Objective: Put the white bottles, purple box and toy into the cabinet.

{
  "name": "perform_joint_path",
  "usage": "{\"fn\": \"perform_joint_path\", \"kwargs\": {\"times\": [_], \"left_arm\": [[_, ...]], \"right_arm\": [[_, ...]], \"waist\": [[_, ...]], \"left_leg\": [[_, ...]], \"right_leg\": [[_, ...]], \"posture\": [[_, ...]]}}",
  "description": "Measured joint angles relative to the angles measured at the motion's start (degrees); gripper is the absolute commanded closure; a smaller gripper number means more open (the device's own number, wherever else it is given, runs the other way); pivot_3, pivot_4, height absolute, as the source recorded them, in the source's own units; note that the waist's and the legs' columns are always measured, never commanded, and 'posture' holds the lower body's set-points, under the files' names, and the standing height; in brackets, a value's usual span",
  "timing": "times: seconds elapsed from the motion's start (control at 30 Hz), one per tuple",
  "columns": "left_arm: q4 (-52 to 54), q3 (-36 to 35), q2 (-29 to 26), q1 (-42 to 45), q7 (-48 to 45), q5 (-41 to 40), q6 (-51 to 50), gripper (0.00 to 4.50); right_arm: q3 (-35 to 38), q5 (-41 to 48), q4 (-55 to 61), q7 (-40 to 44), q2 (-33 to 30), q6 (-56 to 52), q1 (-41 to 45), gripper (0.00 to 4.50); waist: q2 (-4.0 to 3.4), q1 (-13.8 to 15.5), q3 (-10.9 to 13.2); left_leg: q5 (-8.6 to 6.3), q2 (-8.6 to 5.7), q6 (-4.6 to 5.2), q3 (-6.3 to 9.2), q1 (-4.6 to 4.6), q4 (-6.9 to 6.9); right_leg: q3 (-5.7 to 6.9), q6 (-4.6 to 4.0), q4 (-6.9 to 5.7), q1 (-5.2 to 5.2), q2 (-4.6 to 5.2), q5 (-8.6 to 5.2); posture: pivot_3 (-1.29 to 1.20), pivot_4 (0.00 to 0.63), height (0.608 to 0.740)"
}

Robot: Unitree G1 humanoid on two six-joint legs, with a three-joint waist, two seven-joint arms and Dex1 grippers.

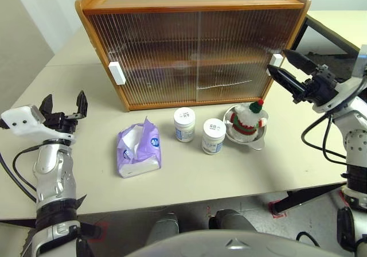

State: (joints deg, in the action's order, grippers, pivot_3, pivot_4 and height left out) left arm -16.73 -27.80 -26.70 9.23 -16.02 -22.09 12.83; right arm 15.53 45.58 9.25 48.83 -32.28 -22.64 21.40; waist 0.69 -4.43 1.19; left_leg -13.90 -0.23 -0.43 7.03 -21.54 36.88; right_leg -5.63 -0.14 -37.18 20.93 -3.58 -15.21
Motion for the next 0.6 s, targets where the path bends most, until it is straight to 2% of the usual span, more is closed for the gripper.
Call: {"fn": "perform_joint_path", "kwargs": {"times": [0.13,0.23,0.3,0.53,0.6], "left_arm": [[3.5,2.5,1.8,1.4,-0.2,0.0,-2.7,0.02],[6.3,4.4,4.0,1.9,0.1,0.0,-4.3,0.63],[7.5,5.1,4.9,1.9,0.2,0.0,-5.2,1.25],[9.8,6.9,6.2,2.7,0.4,0.2,-6.8,3.89],[10.1,6.9,6.2,3.2,0.4,0.2,-7.1,4.48]], "right_arm": [[-3.0,1.3,4.6,-0.5,1.3,-3.3,-0.1,0.0],[-4.8,1.3,6.2,-1.4,3.4,-3.8,-0.1,0.0],[-5.5,1.2,6.6,-1.5,3.8,-3.8,-0.4,0.0],[-7.3,1.3,8.3,-2.6,5.3,-4.9,-0.4,0.0],[-7.3,1.3,8.3,-2.7,5.4,-5.2,-0.2,0.0]], "waist": [[0.05,-0.2,0.0],[0.09,-0.3,0.0],[0.11,-0.3,0.0],[0.12,-0.4,0.0],[0.12,-0.3,0.0]], "left_leg": [[0.01,-0.13,0.02,0.03,0.08,0.15],[0.0,-0.17,0.06,0.08,0.15,0.25],[-0.01,-0.16,0.07,0.2,0.15,0.28],[-0.03,-0.15,0.11,0.3,0.13,0.29],[-0.04,-0.15,0.11,0.29,0.13,0.29]], "right_leg": [[-0.03,0.03,-0.01,-0.14,-0.01,0.03],[-0.04,0.06,-0.01,-0.23,-0.01,0.05],[-0.08,0.07,-0.01,-0.24,0.0,0.06],[-0.1,0.07,0.0,-0.21,0.0,0.05],[-0.11,0.07,-0.01,-0.22,0.01,0.05]], "posture": [[-0.14,0.017,0.74],[-0.14,0.017,0.74],[-0.14,0.02,0.74],[-0.14,0.022,0.74],[-0.14,0.023,0.74]]}}
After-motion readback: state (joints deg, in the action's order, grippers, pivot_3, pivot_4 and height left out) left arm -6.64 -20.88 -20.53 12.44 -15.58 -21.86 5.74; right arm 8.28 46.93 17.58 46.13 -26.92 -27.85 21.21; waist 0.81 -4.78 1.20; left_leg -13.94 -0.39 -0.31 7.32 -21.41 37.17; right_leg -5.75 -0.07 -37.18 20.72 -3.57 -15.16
